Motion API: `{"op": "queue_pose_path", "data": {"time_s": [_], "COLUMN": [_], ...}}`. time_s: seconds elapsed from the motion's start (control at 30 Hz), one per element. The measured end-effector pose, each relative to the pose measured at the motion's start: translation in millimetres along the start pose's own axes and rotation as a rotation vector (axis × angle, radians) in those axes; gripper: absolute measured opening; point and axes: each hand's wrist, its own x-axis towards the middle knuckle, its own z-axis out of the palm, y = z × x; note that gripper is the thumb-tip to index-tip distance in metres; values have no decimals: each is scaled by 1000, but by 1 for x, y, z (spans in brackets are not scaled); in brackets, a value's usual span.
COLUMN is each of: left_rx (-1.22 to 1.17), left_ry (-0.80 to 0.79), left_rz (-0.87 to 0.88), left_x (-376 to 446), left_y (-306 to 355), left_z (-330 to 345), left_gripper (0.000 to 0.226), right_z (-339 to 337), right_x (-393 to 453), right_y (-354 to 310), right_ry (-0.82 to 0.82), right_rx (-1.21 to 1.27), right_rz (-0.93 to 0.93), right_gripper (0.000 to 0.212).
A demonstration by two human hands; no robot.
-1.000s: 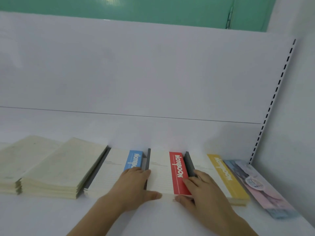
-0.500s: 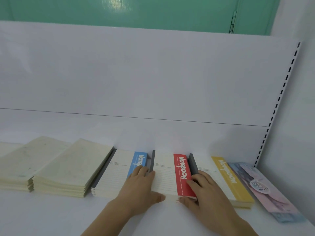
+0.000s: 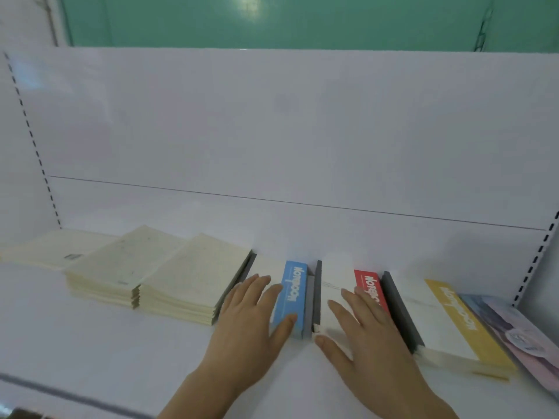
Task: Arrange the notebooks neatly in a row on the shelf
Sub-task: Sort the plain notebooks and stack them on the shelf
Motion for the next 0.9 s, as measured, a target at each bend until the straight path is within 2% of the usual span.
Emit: {"op": "queue_pose_path", "data": {"time_s": [0.17, 0.43, 0.6, 0.73, 0.9], "left_rx": [16, 93, 83, 71, 76], "left_ry": [74, 46, 32, 24, 19], "left_rz": [-42, -163, -260, -319, -363], "left_x": [-31, -100, -133, -141, -125], "left_y": [-52, -192, -273, -329, -395], "left_z": [-41, -129, -166, -187, -192], "left_gripper": [55, 69, 56, 56, 55], "right_z": [3, 19, 30, 34, 60], "right_x": [8, 21, 33, 62, 117], "right_y": [-73, -246, -345, -404, -460], "right_ry": [30, 34, -62, -110, -126], "right_rx": [-31, 45, 155, 161, 138], "right_rz": [-48, -136, -238, -272, -316], "right_gripper": [73, 73, 98, 78, 84]}}
